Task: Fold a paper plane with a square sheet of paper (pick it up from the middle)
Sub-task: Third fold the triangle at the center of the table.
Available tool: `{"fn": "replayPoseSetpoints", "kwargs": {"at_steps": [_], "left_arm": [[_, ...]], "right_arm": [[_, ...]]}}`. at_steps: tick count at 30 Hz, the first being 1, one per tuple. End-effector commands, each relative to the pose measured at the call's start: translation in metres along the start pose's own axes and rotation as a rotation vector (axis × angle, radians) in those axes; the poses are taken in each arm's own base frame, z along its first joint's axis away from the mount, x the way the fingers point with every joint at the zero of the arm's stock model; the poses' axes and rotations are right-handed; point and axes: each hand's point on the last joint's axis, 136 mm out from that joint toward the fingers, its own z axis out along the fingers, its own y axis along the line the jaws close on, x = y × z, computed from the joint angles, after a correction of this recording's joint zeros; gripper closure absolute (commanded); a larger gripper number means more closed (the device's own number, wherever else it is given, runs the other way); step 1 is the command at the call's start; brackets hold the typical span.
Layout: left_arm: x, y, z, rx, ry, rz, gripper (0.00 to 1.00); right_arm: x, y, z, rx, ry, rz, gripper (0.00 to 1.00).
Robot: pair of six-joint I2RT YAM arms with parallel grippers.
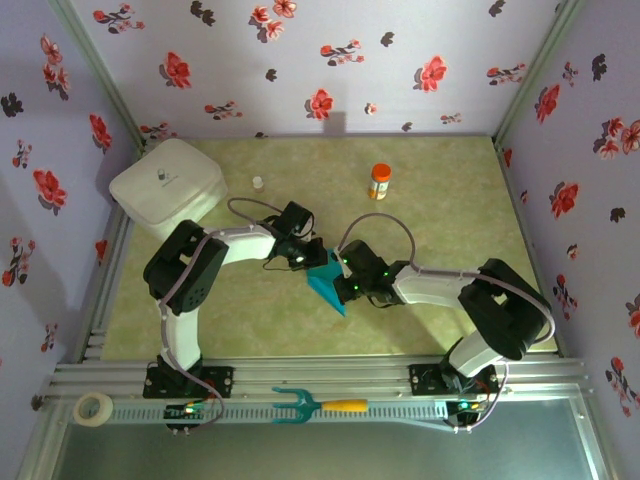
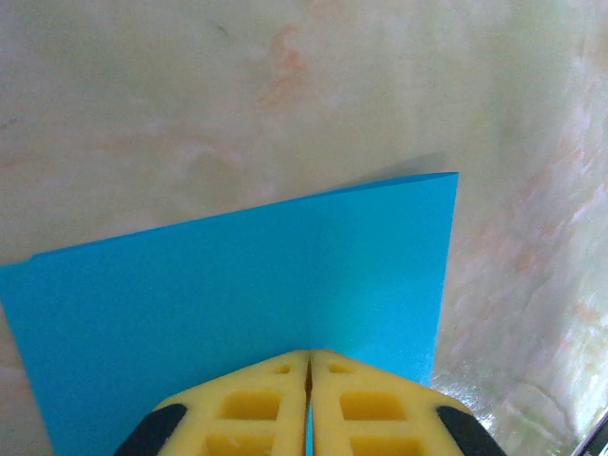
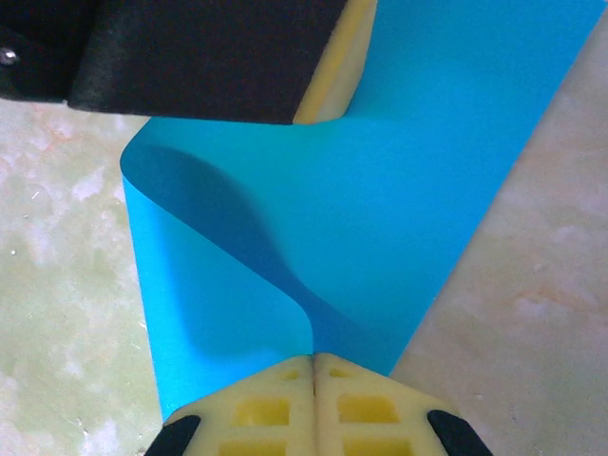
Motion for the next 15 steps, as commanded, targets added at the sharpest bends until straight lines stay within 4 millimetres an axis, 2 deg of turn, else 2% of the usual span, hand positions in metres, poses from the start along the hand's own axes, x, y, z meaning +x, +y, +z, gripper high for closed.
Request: {"fn": "replayPoseSetpoints", "kwargs": {"at_steps": [1,15], "left_arm": [[0.011,0.0188,0.0012,-0.053,0.031,-0.018,0.9],[0.012,0.0182,0.0019,-0.052,0.036,-0.018,0.9]], "right_arm": [[-0.0118,-0.002,-0.0016,0.018,-0.025,0.01,1.0],[-0.0175,0.0019,-0.0034,0.001,-0.044,0.009,1.0]]}}
